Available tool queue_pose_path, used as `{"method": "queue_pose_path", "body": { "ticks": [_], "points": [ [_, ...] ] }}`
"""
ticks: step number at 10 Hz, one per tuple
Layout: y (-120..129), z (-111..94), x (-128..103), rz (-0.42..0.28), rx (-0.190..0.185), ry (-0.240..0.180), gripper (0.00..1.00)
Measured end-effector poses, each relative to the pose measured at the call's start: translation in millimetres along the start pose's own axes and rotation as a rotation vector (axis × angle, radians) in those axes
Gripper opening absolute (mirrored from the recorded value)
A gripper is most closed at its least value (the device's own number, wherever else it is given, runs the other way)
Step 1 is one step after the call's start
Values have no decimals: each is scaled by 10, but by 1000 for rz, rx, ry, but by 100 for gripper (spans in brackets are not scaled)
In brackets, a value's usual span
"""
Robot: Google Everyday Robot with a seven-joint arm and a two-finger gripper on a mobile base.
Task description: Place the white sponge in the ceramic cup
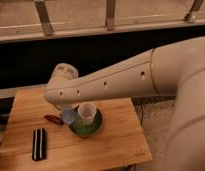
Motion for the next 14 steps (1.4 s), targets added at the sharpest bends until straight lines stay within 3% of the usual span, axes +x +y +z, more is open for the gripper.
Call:
{"method": "queue_pose_path", "body": {
  "ticks": [1,3,6,8,11,14],
  "points": [
    [-161,-179,-96,2,52,-39,0],
    [-454,-330,-105,22,91,-104,0],
    [-671,-264,54,53,102,-189,0],
    [-803,60,232,75,89,-235,0],
    [-949,540,334,86,31,-310,0],
    [-1015,714,217,65,-21,-359,0]
  ]
}}
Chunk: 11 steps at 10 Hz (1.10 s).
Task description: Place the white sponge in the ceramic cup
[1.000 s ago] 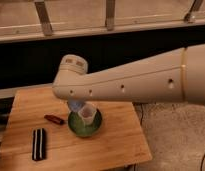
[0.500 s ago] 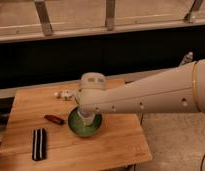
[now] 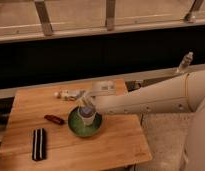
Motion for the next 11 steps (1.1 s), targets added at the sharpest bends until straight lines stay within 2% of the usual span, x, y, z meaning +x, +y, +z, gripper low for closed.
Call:
{"method": "queue_pose_path", "body": {
  "ticks": [2,4,6,7,8,11],
  "points": [
    [20,69,4,0,-29,-14,0],
    [98,167,117,17,-64,-11,4],
    [99,160,103,19,-64,-13,0],
    [100,160,103,19,-64,-13,3],
    [100,159,103,19,-64,-13,10],
    [100,159,104,19,-64,-12,42]
  ]
}}
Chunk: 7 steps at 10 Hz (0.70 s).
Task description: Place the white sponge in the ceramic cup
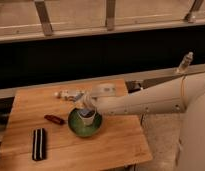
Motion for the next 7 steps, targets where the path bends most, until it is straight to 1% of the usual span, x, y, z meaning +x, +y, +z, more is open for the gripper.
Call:
{"method": "queue_pose_path", "body": {
  "ticks": [3,4,5,7],
  "points": [
    [0,0,1,0,0,0,72],
    [0,0,2,0,0,0,78],
    [-1,0,2,0,0,0,80],
    [-1,0,2,0,0,0,80]
  ]
}}
